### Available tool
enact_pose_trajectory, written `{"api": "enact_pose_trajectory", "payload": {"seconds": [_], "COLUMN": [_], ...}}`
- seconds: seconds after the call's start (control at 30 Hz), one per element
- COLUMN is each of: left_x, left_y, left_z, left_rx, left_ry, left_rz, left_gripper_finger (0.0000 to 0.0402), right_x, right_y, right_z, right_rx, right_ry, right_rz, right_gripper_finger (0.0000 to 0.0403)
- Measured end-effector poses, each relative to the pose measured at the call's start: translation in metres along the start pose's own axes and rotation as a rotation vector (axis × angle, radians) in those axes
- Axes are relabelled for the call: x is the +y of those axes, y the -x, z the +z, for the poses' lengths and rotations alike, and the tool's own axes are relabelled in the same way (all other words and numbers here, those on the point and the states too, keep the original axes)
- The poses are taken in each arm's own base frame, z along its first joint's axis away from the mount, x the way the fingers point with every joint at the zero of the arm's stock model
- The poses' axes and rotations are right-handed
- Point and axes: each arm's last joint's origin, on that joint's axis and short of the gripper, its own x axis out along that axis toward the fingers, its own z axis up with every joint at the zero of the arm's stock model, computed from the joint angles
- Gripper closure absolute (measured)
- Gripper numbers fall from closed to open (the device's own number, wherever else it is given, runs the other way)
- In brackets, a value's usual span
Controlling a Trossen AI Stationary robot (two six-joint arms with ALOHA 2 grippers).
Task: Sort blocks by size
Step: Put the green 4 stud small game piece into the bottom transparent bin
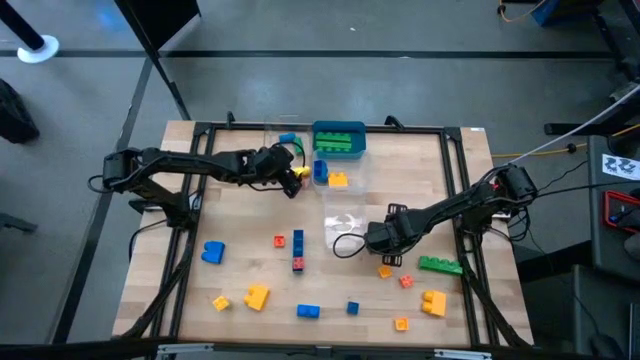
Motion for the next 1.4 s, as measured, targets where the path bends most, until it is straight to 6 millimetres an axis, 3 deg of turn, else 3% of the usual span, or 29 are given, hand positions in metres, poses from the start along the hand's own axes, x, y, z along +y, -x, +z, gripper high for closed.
{"api": "enact_pose_trajectory", "payload": {"seconds": [0.27,0.57,0.8,0.87,1.07,1.23,1.4], "left_x": [0.000,0.000,0.000,0.000,-0.001,-0.005,-0.014], "left_y": [0.000,0.000,0.000,0.000,0.011,0.036,0.063], "left_z": [0.000,0.000,0.001,0.001,0.005,0.007,-0.002], "left_rx": [0.000,-0.004,-0.008,-0.011,-0.049,-0.091,-0.050], "left_ry": [0.008,0.009,0.011,0.012,-0.032,-0.074,-0.129], "left_rz": [0.000,-0.002,-0.003,-0.005,-0.026,-0.082,-0.224], "left_gripper_finger": [0.0236,0.0236,0.0236,0.0236,0.0236,0.0236,0.0236], "right_x": [0.001,0.002,0.003,0.003,0.001,0.000,0.000], "right_y": [0.000,-0.015,-0.014,-0.012,0.013,0.046,0.080], "right_z": [0.002,-0.005,-0.004,-0.004,0.001,0.012,0.030], "right_rx": [-0.022,-0.034,-0.031,0.003,0.087,0.106,-0.006], "right_ry": [-0.004,-0.020,-0.015,-0.005,0.046,0.124,0.189], "right_rz": [0.011,0.057,0.078,0.093,0.076,0.063,0.046], "right_gripper_finger": [0.0171,0.0174,0.0256,0.0260,0.0260,0.0260,0.0249]}}
